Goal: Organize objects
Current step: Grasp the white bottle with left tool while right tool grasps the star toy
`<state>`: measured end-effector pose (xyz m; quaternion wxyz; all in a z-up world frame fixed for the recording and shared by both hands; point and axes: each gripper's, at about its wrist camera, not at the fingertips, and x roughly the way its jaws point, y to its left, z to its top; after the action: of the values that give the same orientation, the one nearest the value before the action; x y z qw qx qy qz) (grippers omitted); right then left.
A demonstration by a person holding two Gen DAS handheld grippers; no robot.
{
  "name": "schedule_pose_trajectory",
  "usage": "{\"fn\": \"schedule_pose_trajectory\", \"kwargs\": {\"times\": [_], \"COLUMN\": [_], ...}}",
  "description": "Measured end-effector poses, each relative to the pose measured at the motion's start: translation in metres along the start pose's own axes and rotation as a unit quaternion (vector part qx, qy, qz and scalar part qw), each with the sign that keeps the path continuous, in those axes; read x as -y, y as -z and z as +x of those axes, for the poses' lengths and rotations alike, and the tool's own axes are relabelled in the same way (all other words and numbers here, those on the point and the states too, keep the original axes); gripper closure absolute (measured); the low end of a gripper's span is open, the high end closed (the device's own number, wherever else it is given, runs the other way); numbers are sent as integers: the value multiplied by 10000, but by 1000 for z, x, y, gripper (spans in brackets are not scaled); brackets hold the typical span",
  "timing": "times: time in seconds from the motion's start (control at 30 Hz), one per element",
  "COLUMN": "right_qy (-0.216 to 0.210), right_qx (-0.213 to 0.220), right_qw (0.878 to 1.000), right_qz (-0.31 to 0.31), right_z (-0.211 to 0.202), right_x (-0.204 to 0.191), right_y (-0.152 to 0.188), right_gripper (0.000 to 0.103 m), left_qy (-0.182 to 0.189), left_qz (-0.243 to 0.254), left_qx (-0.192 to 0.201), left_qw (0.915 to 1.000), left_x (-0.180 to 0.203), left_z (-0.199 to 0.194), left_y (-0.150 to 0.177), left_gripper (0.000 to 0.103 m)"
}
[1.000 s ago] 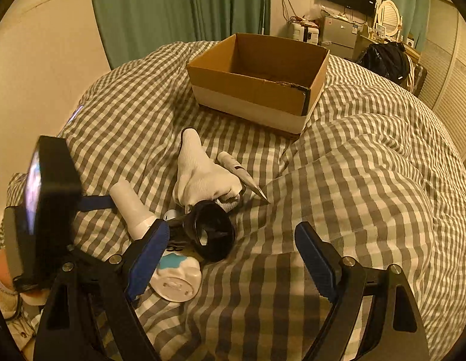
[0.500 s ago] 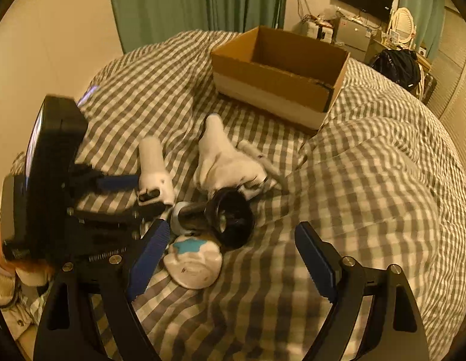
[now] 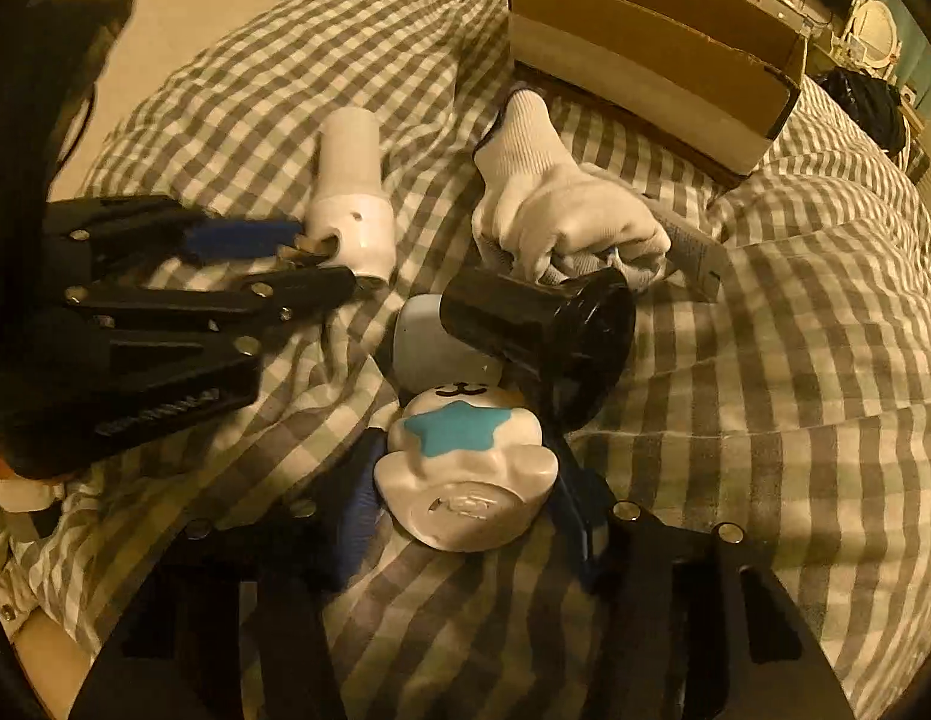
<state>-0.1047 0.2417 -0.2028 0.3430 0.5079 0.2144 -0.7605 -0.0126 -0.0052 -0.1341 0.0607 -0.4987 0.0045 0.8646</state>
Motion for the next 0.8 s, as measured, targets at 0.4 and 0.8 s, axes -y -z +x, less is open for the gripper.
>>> {"fn": "schedule_pose_trajectory", "kwargs": {"times": [0.4,0.8], "right_qy": [42,197], "right_qx": [703,1220], "right_qw": [9975,9923], "right_qz": [101,94], "right_z": [-47,-93], "right_x": [4,5], "right_y": [-7,-15], "right_gripper": [52,52], "left_qy": [80,-9], "left_qz": [16,33], "left_qx": [284,751], "left_qw": [9996,9972], "left_x": [6,3], "left_z": [-40,-80], "left_y": [-7,-21], "left_gripper": [82,85]}}
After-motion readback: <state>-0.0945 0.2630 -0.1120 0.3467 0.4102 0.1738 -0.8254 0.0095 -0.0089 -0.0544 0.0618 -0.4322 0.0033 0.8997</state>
